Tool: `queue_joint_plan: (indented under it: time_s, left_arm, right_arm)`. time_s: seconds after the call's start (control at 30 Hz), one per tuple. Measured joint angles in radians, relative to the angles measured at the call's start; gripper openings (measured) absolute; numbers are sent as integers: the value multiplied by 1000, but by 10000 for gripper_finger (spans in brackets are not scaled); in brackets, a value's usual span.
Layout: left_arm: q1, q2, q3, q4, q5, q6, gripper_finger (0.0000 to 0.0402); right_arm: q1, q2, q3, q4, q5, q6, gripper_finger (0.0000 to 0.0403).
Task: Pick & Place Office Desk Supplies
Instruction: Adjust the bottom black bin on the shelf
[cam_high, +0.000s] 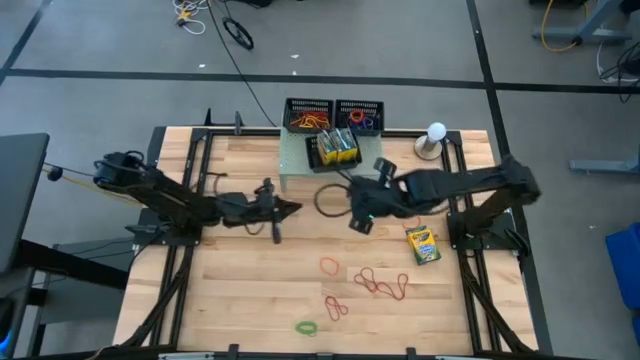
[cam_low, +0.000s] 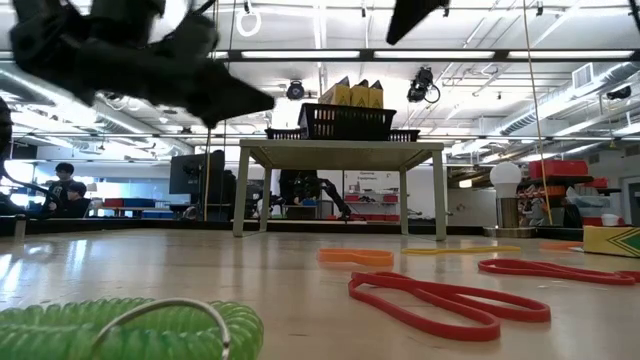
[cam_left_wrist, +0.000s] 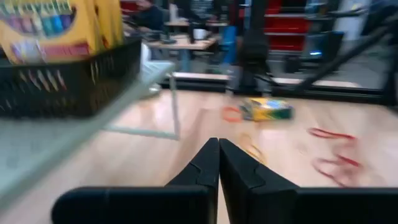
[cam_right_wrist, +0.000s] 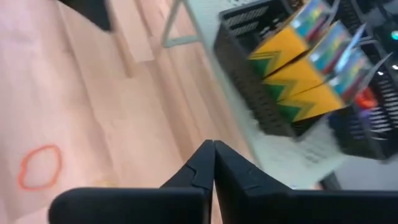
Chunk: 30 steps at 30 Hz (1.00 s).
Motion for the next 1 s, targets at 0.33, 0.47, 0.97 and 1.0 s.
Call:
queue_joint_plan:
  time_s: [0.33,0.47,0.97,1.0]
  left_arm:
    - [92,228,230,-2,-150,42,9]
    - [119,244,262,6,-190,42,8]
    - [176,248,267,10,-236,54,8]
    - [176,248,267,10,-236,63,8]
  right_arm:
    - [123,-290,-651,593,-1,3,11]
    - [161,-313,-771,740,-4,4,4]
    - [201,-311,-831,859,-5,4,6]
    - [201,-311,-831,859,-5,4,6]
